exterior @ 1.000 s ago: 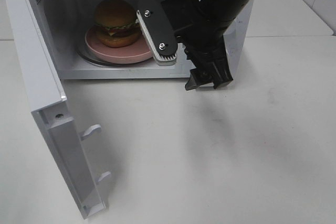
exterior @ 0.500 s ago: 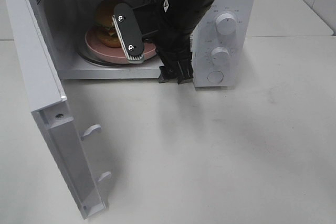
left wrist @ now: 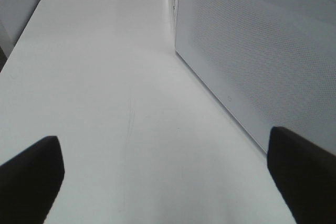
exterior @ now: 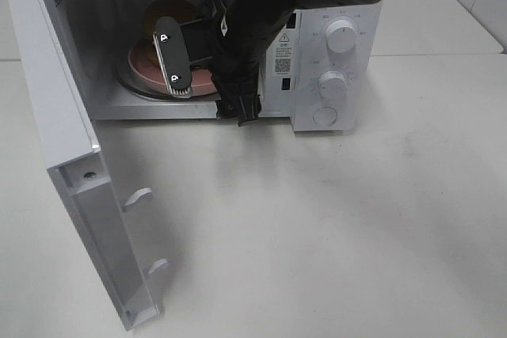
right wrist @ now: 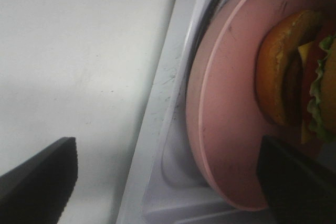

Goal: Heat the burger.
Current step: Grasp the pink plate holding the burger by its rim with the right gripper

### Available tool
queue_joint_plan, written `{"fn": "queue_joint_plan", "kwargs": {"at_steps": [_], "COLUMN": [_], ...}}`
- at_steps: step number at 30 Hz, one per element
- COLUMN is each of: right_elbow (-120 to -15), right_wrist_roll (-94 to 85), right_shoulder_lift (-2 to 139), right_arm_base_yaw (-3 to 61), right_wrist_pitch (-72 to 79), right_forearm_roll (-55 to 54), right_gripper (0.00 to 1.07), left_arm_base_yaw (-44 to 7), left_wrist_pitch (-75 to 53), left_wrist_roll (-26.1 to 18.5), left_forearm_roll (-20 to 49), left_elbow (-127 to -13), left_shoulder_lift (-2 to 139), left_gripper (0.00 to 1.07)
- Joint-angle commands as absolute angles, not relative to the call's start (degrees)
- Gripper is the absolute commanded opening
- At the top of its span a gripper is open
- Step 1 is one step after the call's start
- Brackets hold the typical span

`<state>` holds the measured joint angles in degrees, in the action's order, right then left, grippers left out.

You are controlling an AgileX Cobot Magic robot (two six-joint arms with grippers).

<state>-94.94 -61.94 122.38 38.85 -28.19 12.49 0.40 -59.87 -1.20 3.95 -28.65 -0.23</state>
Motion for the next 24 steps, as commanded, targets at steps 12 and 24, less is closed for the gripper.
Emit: {"fn": "queue_joint_plan", "kwargs": {"at_steps": [12,24], "right_elbow": [-105.71,-113.39], "right_wrist_roll": [-57.52,-55.35], "right_shoulder_lift": [132.75,138.71], "right_arm_base_yaw": [38.73,37.93], "right_wrist_pitch": [-26.13,-28.93], "right_forearm_roll": [14.67,14.84], "right_gripper": [0.88,0.87], "left_arm_base_yaw": [0.40,0.40], "left_wrist_pitch": [-59.42,-59.42], "left_wrist_roll": [-1.15,-1.15], "left_forearm_roll": [4.24,4.24], "left_elbow": [-28.48,-28.48], "left_shoulder_lift": [-1.49,-1.49], "left_gripper": [1.05,1.05]}}
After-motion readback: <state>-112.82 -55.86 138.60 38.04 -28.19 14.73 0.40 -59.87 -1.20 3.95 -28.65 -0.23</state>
